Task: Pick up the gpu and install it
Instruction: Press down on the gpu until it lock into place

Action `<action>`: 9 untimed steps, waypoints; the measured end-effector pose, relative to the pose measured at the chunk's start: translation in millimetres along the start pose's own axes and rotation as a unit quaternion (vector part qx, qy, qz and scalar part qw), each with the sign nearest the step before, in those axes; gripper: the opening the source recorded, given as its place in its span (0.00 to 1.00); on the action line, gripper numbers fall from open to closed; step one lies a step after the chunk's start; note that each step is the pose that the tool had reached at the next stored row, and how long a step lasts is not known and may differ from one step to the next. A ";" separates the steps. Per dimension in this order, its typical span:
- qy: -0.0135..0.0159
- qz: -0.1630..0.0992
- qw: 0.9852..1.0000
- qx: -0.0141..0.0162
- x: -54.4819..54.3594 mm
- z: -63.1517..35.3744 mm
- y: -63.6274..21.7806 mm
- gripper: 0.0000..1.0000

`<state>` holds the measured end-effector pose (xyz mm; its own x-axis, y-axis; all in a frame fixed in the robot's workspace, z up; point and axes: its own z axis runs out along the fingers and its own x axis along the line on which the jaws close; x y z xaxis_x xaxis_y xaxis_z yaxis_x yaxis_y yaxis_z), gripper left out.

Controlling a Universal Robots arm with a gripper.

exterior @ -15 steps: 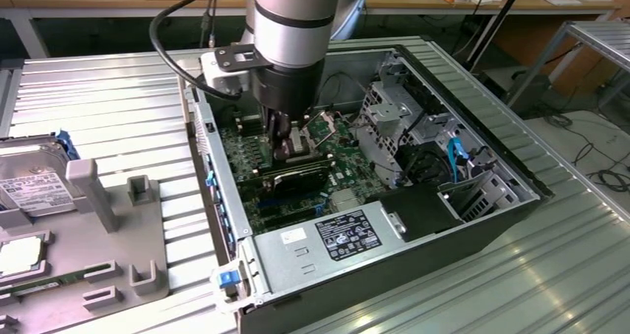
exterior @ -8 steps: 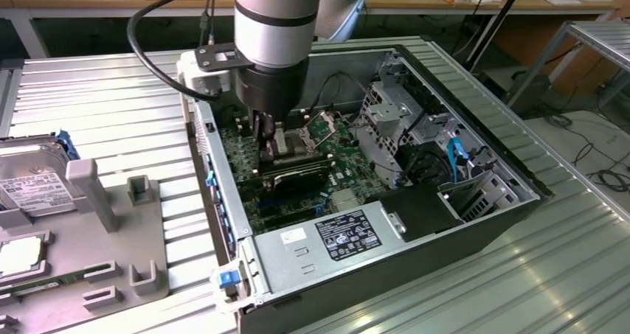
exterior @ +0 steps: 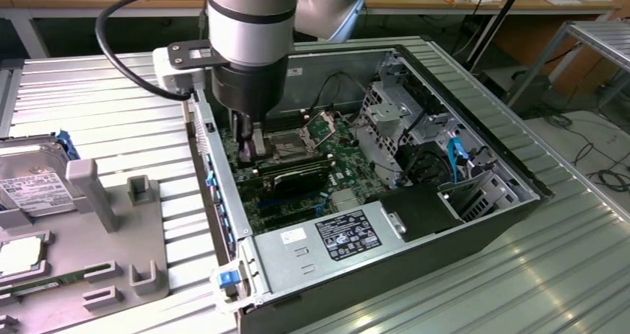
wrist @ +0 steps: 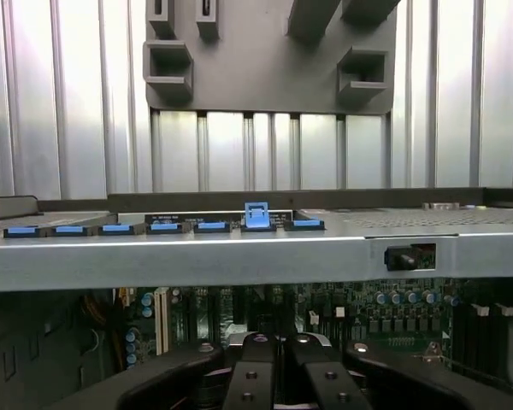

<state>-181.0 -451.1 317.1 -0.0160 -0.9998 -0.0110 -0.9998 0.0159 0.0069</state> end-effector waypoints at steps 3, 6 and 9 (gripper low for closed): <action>-0.006 0.000 1.000 -0.010 0.4 -0.9 3.0 0.11; -0.008 0.000 1.000 -0.017 1.1 -1.3 3.4 0.11; -0.008 0.000 1.000 -0.021 2.6 -1.7 3.6 0.11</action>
<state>-184.6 -453.6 318.8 -0.0167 -0.9995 -0.0275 -0.9987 0.0154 0.0480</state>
